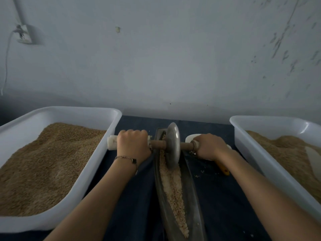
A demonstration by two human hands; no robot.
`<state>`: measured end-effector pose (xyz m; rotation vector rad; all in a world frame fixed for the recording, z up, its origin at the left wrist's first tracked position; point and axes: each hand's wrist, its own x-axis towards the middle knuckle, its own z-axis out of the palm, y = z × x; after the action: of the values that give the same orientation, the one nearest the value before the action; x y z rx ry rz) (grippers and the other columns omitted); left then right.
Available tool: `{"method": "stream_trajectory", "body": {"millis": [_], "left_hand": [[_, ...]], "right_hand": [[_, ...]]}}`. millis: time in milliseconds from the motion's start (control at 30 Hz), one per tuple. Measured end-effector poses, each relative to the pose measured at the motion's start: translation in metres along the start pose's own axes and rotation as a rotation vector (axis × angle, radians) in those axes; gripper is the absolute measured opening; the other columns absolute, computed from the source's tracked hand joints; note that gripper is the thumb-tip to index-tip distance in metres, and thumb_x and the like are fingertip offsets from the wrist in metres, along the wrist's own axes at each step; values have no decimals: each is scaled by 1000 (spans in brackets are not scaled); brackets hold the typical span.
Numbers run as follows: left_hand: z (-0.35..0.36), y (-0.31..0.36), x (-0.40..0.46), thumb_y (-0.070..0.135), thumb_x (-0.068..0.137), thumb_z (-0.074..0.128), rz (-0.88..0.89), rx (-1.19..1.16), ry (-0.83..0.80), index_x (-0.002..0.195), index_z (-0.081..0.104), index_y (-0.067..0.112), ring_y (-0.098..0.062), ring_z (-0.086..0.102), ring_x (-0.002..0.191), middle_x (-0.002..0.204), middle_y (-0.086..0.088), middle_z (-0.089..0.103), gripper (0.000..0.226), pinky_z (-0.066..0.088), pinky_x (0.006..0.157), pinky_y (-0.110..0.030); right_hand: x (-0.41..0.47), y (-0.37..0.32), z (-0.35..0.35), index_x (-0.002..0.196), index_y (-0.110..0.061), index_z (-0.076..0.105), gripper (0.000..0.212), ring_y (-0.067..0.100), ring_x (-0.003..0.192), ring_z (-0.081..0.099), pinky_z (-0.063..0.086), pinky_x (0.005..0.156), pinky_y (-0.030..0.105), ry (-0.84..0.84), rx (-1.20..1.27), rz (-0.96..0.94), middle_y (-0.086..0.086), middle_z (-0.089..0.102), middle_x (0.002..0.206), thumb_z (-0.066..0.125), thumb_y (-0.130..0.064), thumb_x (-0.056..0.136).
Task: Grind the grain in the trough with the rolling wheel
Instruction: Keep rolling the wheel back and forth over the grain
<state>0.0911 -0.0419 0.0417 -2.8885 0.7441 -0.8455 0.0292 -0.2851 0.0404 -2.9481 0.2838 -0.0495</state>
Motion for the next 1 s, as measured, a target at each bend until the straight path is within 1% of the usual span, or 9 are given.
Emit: {"method": "stream_trajectory", "body": {"millis": [67,167,267,500,600,667,800,900,1000], "left_hand": [[-1,-1,-12,39,85,52,-15,-29,3,71,40,24,-10,40,61,64,9,41,23,30,63,-26],[-9,-1,-36,37,83,57,5,-106,11,73,44,24,-10,42,63,69,8,49,21,32,63,-26],[-23,2,-70,25,59,78,105,-154,72,62,51,20,-15,46,50,56,3,53,28,36,54,-27],[-11,-4,-91,12,39,82,98,-261,152,50,48,15,-19,44,36,43,2,47,36,37,41,-27],[-4,-8,-72,24,56,78,41,-280,18,57,48,21,-15,47,43,50,7,48,30,35,47,-25],[3,-12,-53,40,77,60,-30,-224,-106,66,43,28,-10,50,56,60,12,47,24,36,54,-25],[11,-13,-30,45,83,49,-103,-289,-145,65,45,28,-8,51,57,62,11,51,25,44,56,-25],[13,-12,-30,46,82,50,-102,-261,-117,66,46,28,-6,48,53,60,11,51,24,38,51,-23],[14,-13,-40,47,81,56,-93,-230,-60,66,42,28,-6,43,52,60,12,47,28,31,52,-24]], "right_hand": [[-18,-3,12,70,-33,53,9,16,66,55,40,57,32,286,-129,-67,-11,54,68,61,-30,69],[-49,-4,35,73,-16,58,19,23,57,54,40,51,33,679,-215,-215,2,58,67,75,-18,66],[-80,0,49,75,-9,62,26,23,56,53,42,51,33,834,-218,-288,7,58,69,82,-7,58],[-97,-3,36,70,-10,63,24,24,53,54,46,50,33,867,-307,-378,7,58,63,81,-9,54],[-74,-12,21,64,-10,60,24,25,50,54,44,47,31,763,-288,-368,6,59,59,80,-12,51],[-53,-15,11,64,-15,55,26,23,51,53,41,48,31,625,-284,-312,3,59,60,79,-18,55],[-19,-13,-2,73,-29,41,22,14,62,51,30,57,28,387,-349,-218,-11,48,67,63,-33,70],[-16,-15,-2,73,-30,41,24,15,58,41,26,54,28,396,-360,-183,-11,43,64,63,-35,69],[-29,-18,4,62,-24,42,39,14,45,39,24,49,25,514,-392,-257,-7,50,54,79,-27,51]]}}
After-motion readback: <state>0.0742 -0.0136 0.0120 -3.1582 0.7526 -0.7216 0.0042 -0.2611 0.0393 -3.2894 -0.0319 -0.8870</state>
